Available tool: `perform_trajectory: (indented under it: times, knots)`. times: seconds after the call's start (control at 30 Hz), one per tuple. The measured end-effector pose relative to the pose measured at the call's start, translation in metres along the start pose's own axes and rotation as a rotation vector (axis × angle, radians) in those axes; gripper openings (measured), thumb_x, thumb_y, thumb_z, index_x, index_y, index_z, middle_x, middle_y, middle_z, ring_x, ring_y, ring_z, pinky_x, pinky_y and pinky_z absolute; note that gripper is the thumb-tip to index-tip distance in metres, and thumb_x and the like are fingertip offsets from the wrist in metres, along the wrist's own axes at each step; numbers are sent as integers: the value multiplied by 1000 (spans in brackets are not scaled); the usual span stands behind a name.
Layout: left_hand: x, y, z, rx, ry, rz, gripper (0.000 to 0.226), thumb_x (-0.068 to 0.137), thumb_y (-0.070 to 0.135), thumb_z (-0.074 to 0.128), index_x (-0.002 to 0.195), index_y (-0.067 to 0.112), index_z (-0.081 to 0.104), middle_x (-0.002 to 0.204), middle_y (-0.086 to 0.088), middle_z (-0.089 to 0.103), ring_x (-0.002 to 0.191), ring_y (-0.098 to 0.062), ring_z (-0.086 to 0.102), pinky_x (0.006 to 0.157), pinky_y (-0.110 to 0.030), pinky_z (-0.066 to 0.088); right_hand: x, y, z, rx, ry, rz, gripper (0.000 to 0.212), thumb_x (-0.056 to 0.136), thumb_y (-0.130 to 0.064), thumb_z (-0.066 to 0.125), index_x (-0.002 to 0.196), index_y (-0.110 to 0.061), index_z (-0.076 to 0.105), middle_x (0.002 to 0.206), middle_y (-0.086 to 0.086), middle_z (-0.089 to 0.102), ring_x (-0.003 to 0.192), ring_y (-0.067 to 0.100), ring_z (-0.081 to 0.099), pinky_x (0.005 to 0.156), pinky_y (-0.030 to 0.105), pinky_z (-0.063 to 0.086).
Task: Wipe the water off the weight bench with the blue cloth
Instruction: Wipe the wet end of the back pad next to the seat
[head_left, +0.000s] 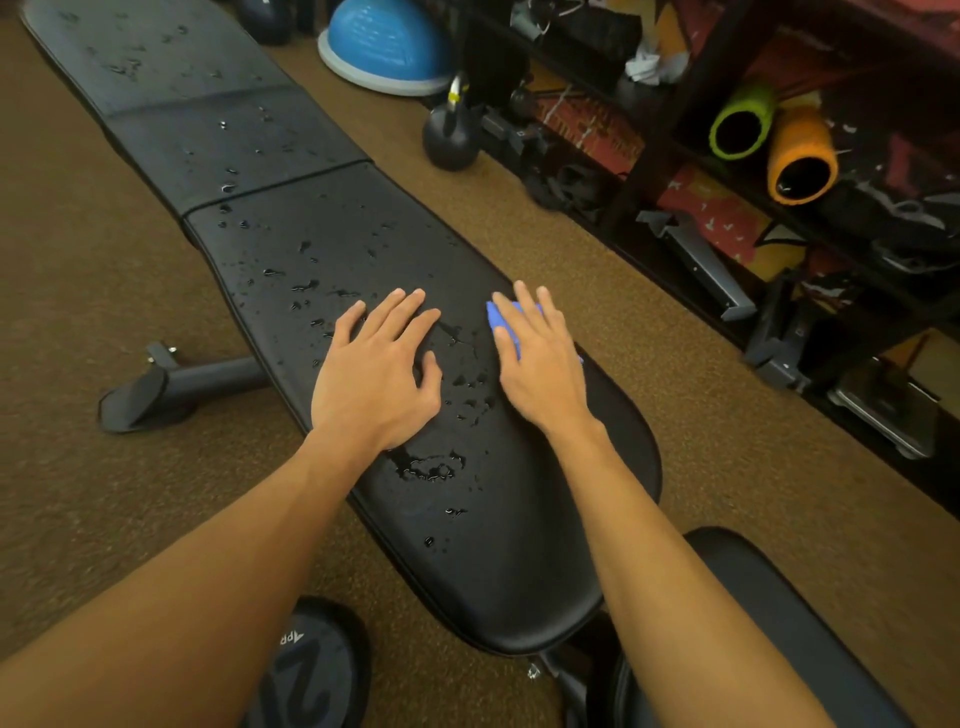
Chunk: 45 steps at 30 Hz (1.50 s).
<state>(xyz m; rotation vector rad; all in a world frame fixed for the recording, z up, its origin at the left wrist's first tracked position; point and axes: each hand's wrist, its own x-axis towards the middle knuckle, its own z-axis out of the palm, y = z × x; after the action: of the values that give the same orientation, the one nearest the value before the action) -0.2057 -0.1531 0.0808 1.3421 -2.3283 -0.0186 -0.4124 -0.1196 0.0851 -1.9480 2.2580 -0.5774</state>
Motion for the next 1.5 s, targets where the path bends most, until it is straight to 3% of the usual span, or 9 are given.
perform_trajectory:
  times: [0.17,0.37,0.57,0.73,0.9,0.97,1.13,1.33,1.5]
  knots:
    - [0,0,0,-9,-1,-2,54,104,41,41,153,24,53,167,2,42,159,-14,29,130,-48,19,-33,26,-14,-21,-61,-161,48,116,-41,39,163,-36,39,174,-14,23,163,4,3,124,13,-2]
    - [0,-1,2,5,9,2,52,105,38,40,153,24,53,166,2,42,158,-14,30,129,-47,20,8,5,-3,-4,35,77,48,115,-38,36,163,-29,40,175,-4,26,164,20,11,134,43,13]
    - [0,0,2,7,8,0,51,106,36,40,153,23,54,166,2,43,158,-14,31,129,-47,20,-25,27,-15,-2,-63,-161,47,115,-40,41,162,-35,41,173,-14,26,163,5,7,123,12,0]
    - [0,-1,3,11,11,5,51,106,36,39,153,24,53,166,3,43,158,-14,30,129,-47,19,12,10,-1,24,67,140,47,115,-35,39,162,-28,42,174,-3,28,164,22,15,133,45,17]
    - [0,-1,2,10,14,4,51,105,35,39,153,22,54,166,2,43,158,-14,31,130,-47,19,-20,7,-4,26,-70,-201,47,115,-38,41,162,-33,42,173,-13,28,163,8,8,129,23,5]
    - [0,-1,1,10,9,1,51,105,35,39,153,22,53,166,2,42,158,-14,30,130,-47,19,-28,24,-11,34,-55,-167,46,115,-38,43,161,-34,44,172,-15,30,163,6,10,127,17,5]
    - [1,-2,3,18,2,1,52,106,36,37,154,23,51,167,3,41,158,-13,29,130,-47,18,5,6,-2,9,33,60,48,115,-37,39,163,-31,40,174,-9,26,164,17,10,132,40,12]
    - [0,-1,3,16,10,5,51,106,34,38,154,22,53,166,2,43,158,-14,31,130,-47,19,-28,17,-11,-1,-109,-221,48,115,-42,39,163,-38,39,173,-18,24,162,2,4,123,13,-1]
    - [1,-1,3,11,22,5,51,105,32,39,153,22,54,166,2,44,157,-14,32,130,-46,18,3,3,-1,-1,10,45,48,115,-39,36,163,-32,39,175,-8,25,164,18,8,133,43,15]
